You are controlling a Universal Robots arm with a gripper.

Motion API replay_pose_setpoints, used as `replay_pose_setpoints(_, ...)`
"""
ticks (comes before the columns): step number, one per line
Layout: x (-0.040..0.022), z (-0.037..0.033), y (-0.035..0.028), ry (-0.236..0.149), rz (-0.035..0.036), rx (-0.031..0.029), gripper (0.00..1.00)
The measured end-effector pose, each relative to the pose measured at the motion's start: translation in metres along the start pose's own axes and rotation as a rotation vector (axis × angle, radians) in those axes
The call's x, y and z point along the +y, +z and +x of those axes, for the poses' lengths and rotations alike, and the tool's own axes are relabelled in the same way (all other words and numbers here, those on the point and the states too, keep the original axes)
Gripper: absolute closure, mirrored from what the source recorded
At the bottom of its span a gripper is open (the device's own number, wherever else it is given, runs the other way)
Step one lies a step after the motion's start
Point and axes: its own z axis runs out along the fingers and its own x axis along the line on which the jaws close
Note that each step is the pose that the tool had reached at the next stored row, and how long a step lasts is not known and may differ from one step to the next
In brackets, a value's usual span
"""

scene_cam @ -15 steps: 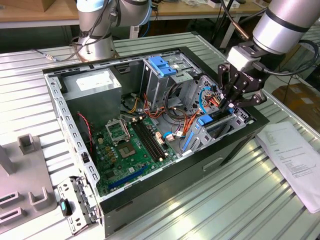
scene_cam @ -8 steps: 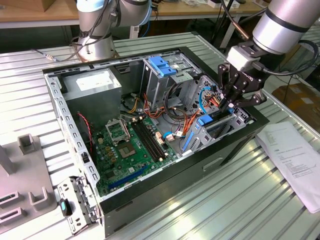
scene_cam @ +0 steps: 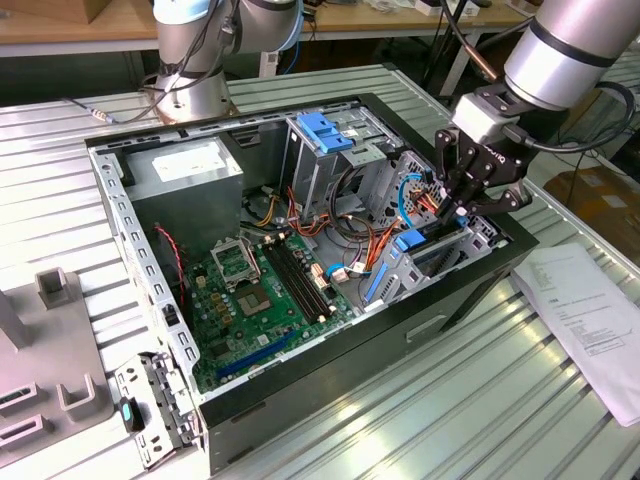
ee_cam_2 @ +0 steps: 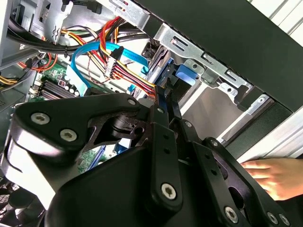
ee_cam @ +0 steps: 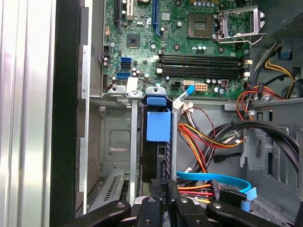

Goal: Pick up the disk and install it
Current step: 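Insert the first disk wire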

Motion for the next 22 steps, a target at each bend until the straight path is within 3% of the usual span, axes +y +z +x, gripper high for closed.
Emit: replay_pose_setpoints(22, 0.0, -0.0019, -0.0008, 0.022, 0.0009, -0.0017, 0.83)
